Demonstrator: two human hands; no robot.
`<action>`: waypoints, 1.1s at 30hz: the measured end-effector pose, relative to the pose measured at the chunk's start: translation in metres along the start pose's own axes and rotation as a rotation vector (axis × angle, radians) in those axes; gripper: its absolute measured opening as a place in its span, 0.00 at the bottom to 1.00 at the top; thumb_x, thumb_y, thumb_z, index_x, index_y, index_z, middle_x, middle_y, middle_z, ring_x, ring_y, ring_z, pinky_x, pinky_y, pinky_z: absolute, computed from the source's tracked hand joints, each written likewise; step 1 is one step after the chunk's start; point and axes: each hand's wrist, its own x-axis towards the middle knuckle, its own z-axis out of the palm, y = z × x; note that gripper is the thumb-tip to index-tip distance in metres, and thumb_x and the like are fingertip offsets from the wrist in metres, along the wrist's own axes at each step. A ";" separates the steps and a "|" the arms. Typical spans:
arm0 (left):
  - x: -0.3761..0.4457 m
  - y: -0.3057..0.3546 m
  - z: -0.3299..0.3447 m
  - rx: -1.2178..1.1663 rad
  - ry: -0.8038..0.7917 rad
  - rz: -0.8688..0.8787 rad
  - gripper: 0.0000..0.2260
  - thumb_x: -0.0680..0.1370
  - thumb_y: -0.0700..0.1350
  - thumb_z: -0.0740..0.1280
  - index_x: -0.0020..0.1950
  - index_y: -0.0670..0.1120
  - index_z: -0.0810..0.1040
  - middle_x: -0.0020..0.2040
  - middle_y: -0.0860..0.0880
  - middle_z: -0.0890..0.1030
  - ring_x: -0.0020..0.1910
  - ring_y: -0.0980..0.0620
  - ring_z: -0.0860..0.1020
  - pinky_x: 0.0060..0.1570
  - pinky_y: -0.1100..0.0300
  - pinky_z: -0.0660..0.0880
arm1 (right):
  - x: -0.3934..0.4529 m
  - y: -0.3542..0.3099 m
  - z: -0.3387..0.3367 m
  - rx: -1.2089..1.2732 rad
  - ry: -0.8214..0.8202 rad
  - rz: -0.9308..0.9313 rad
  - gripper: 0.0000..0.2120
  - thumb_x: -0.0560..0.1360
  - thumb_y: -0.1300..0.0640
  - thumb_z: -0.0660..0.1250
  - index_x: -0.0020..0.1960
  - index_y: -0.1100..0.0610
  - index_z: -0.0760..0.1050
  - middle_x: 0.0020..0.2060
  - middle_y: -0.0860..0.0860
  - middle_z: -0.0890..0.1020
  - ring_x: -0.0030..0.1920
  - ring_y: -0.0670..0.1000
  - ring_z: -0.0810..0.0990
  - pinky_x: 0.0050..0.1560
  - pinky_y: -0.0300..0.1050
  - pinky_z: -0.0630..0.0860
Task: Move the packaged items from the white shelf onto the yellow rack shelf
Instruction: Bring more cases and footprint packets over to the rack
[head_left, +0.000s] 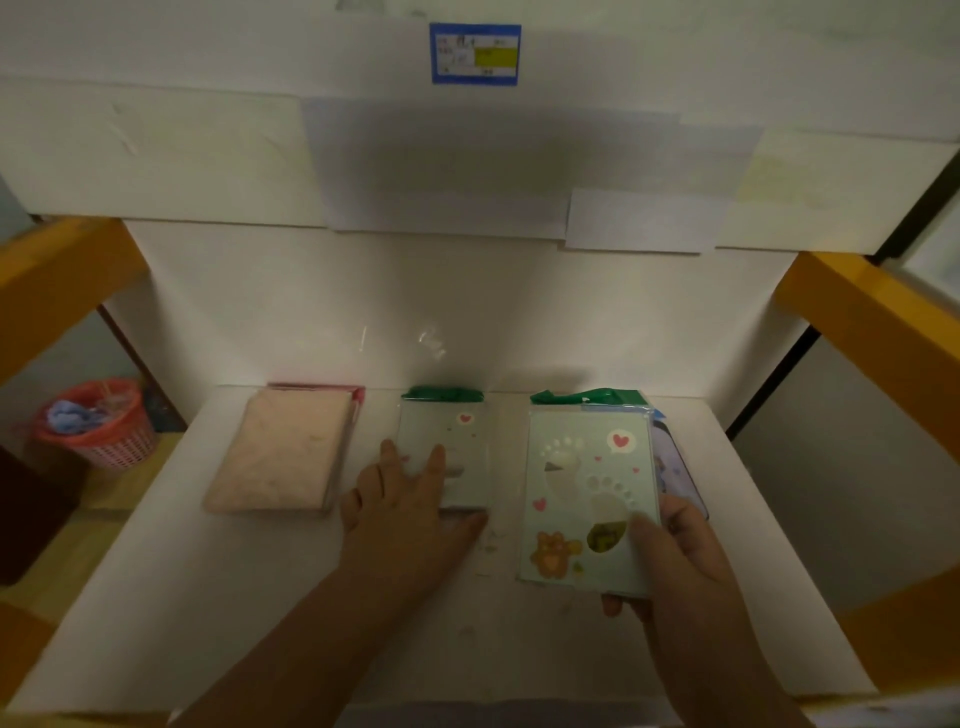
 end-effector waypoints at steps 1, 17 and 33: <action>0.001 -0.001 0.000 -0.002 -0.002 0.004 0.40 0.71 0.75 0.50 0.78 0.62 0.42 0.79 0.43 0.41 0.76 0.40 0.45 0.72 0.43 0.48 | 0.000 -0.001 0.000 0.001 -0.003 -0.001 0.06 0.81 0.63 0.59 0.54 0.59 0.74 0.44 0.57 0.84 0.38 0.59 0.82 0.25 0.47 0.74; -0.021 -0.020 -0.017 -0.215 0.103 0.177 0.30 0.79 0.55 0.51 0.80 0.54 0.43 0.80 0.46 0.43 0.78 0.46 0.42 0.72 0.54 0.40 | 0.018 0.011 0.030 -0.049 -0.057 0.075 0.09 0.80 0.57 0.63 0.58 0.58 0.75 0.50 0.54 0.84 0.49 0.54 0.84 0.38 0.46 0.81; -0.033 -0.065 -0.043 -0.398 0.282 0.190 0.31 0.74 0.48 0.53 0.78 0.49 0.56 0.77 0.48 0.59 0.76 0.51 0.51 0.70 0.61 0.46 | 0.071 0.034 0.121 -0.524 -0.031 -0.060 0.05 0.80 0.53 0.62 0.52 0.54 0.73 0.47 0.51 0.82 0.44 0.48 0.82 0.37 0.41 0.80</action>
